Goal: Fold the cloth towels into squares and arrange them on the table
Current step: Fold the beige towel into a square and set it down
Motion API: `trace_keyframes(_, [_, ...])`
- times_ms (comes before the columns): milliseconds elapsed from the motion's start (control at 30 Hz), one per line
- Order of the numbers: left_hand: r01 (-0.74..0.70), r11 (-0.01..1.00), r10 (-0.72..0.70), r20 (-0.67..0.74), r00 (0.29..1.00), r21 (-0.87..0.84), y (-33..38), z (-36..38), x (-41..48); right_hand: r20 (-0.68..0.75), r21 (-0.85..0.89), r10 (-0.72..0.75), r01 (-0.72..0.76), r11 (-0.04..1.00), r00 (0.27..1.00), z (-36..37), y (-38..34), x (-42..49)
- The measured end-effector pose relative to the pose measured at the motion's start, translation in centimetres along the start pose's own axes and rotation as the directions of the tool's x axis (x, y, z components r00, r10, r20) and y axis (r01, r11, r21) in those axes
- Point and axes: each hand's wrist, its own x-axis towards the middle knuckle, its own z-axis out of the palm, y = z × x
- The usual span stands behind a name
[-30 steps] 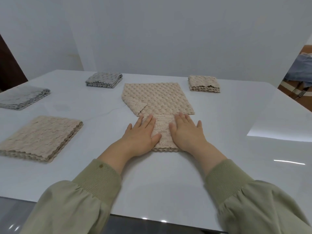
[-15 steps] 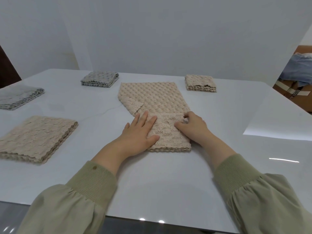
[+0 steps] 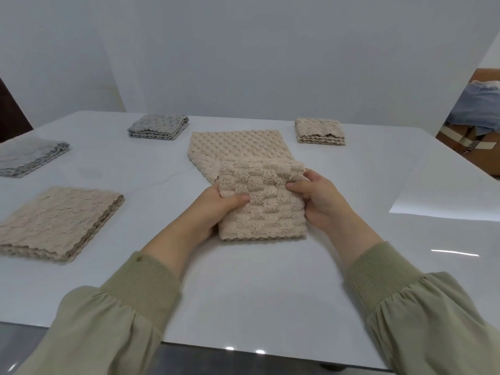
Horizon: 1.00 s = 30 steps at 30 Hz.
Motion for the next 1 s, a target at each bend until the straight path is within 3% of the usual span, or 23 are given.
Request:
trace_keyframes(133, [-0.024,1.000,0.026,-0.157,0.987,0.010,0.0,1.0,0.2,-0.007,-0.040,0.081,-0.081,0.996,0.997,-0.4,0.3,0.1])
trace_keyframes(267, [-0.072,0.997,0.071,-0.226,0.972,0.008,0.0,2.6,1.1,-0.066,-0.203,0.027,-0.040,0.978,0.997,-1.0,0.5,0.7])
trace_keyframes(367, [-0.110,0.994,0.110,-0.229,0.967,0.013,0.3,5.6,1.7,-0.223,-0.561,-0.200,0.043,0.827,0.954,-2.8,0.0,1.4])
trace_keyframes(433, [-0.133,0.984,0.158,-0.239,0.958,0.116,0.3,8.1,2.3,-0.238,-0.675,-0.327,0.086,0.733,0.915,-4.7,-0.7,1.9])
trace_keyframes(600, [-0.132,0.956,0.206,-0.278,0.938,0.263,-0.1,13.9,4.7,-0.255,-0.806,-0.456,0.074,0.587,0.852,-10.3,-3.3,3.1])
trace_keyframes(800, [-0.217,0.909,0.310,-0.227,0.923,0.357,-1.0,20.1,8.5,-0.287,-0.836,-0.532,0.064,0.546,0.796,-15.0,-5.4,4.4])
trace_keyframes(1000, [-0.197,0.889,0.298,-0.195,0.934,0.414,-1.0,26.7,11.8,-0.331,-0.933,-0.539,-0.184,0.308,0.775,-20.2,-8.7,5.5])
